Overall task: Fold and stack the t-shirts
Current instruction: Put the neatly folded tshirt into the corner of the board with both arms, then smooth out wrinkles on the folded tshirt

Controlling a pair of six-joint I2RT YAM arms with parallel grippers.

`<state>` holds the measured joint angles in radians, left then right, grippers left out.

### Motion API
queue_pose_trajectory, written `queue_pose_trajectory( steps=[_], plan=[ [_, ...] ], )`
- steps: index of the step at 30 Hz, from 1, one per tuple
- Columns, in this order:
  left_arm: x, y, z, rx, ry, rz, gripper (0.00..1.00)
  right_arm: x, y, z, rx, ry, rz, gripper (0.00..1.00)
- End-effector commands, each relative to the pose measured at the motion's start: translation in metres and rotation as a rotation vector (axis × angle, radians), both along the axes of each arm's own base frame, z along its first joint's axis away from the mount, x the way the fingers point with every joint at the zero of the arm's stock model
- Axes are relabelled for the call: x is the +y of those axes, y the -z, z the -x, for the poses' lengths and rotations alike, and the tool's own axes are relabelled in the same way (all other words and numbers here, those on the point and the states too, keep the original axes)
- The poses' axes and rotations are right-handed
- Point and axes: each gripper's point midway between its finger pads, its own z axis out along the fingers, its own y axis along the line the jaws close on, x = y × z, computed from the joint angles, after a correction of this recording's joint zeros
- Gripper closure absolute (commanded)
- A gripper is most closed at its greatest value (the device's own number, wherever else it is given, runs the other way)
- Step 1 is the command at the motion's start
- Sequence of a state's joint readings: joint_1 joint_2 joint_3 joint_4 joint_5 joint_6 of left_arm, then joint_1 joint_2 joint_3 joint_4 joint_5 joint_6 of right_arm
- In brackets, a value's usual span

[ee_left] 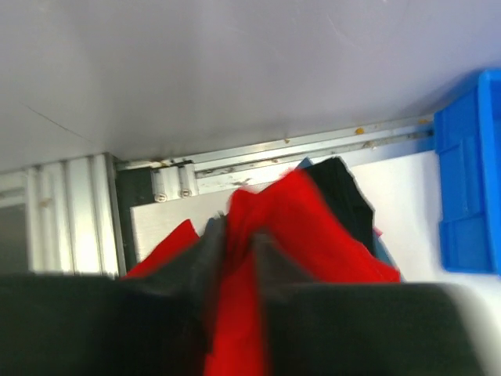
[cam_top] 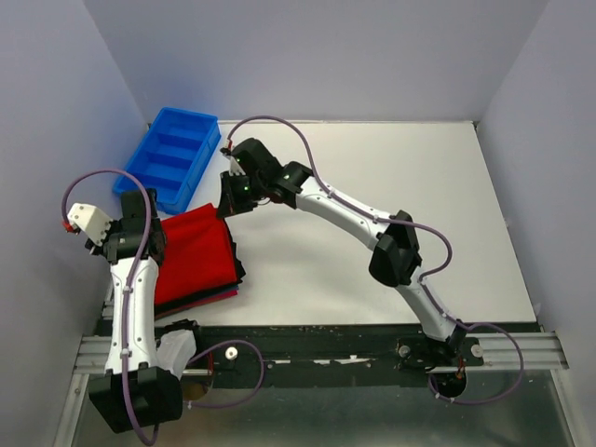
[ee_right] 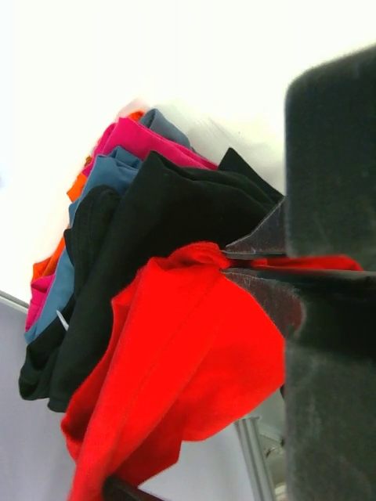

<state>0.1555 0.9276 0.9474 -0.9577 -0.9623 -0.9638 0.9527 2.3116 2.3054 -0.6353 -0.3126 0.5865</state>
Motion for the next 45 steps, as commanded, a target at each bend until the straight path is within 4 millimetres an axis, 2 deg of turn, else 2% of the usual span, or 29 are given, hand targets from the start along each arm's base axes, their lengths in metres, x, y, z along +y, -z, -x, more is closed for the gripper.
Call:
queue_pose_trajectory(
  steps=[1, 2, 3, 5, 6, 7, 10, 14, 15, 18, 19, 21, 22, 25, 29, 33, 37, 40, 43, 45],
  plan=[
    [0.007, 0.012, -0.029, -0.032, 0.068, 0.072, 0.47, 0.011, -0.005, -0.011, -0.008, -0.018, -0.058, 0.74],
    [0.008, 0.012, -0.032, -0.018, 0.078, 0.079, 0.36, 0.011, -0.008, -0.013, -0.017, -0.013, -0.06, 0.66],
    [0.009, 0.011, -0.034, -0.006, 0.083, 0.083, 0.27, 0.009, -0.013, -0.014, -0.027, -0.003, -0.062, 0.63],
    [0.012, 0.005, -0.036, 0.022, 0.091, 0.075, 0.19, 0.005, -0.023, -0.014, -0.05, 0.004, -0.066, 0.61],
    [0.015, -0.003, -0.035, 0.026, 0.084, 0.06, 0.08, 0.002, -0.026, -0.014, -0.064, 0.009, -0.064, 0.6],
    [0.016, -0.012, -0.035, 0.02, 0.086, 0.049, 0.05, -0.002, -0.028, -0.014, -0.072, 0.015, -0.057, 0.6],
    [0.016, -0.032, -0.031, 0.025, 0.117, 0.018, 0.03, -0.013, -0.032, -0.005, -0.069, 0.008, -0.045, 0.62],
    [0.012, -0.049, -0.022, 0.034, 0.182, -0.016, 0.01, -0.018, -0.031, 0.024, -0.023, -0.064, -0.058, 0.76],
    [0.01, -0.05, -0.02, 0.039, 0.207, -0.018, 0.03, -0.017, -0.034, 0.034, -0.018, -0.09, -0.07, 0.8],
    [-0.007, -0.041, -0.021, 0.008, 0.297, 0.045, 0.35, -0.006, -0.041, 0.068, -0.008, -0.196, -0.111, 0.96],
    [-0.014, -0.036, -0.022, -0.006, 0.324, 0.07, 0.52, -0.001, -0.043, 0.079, -0.008, -0.231, -0.12, 0.99],
    [-0.026, -0.025, -0.023, -0.043, 0.365, 0.122, 0.86, 0.008, -0.043, 0.099, 0.004, -0.283, -0.135, 0.99],
    [-0.03, -0.02, -0.025, -0.058, 0.383, 0.14, 1.0, 0.012, -0.042, 0.109, 0.027, -0.304, -0.147, 0.99],
    [-0.038, -0.002, -0.026, -0.055, 0.402, 0.186, 1.0, 0.023, -0.04, 0.132, 0.081, -0.354, -0.195, 0.99],
    [-0.037, 0.022, -0.016, 0.012, 0.354, 0.227, 1.0, 0.037, -0.023, 0.142, 0.135, -0.372, -0.224, 0.99],
    [-0.039, 0.041, -0.018, 0.019, 0.341, 0.272, 1.0, 0.044, 0.014, 0.143, 0.214, -0.36, -0.226, 0.99],
    [-0.034, 0.06, -0.017, 0.049, 0.265, 0.304, 1.0, 0.049, 0.052, 0.129, 0.214, -0.318, -0.182, 0.99],
    [-0.031, 0.08, -0.017, 0.07, 0.218, 0.339, 1.0, 0.049, 0.079, 0.127, 0.249, -0.308, -0.148, 0.99],
    [-0.024, 0.084, -0.014, 0.086, 0.174, 0.351, 1.0, 0.046, 0.095, 0.128, 0.265, -0.302, -0.129, 0.99],
    [-0.018, 0.074, -0.017, 0.069, 0.18, 0.318, 1.0, 0.043, 0.093, 0.127, 0.251, -0.295, -0.126, 0.99]
  ],
)
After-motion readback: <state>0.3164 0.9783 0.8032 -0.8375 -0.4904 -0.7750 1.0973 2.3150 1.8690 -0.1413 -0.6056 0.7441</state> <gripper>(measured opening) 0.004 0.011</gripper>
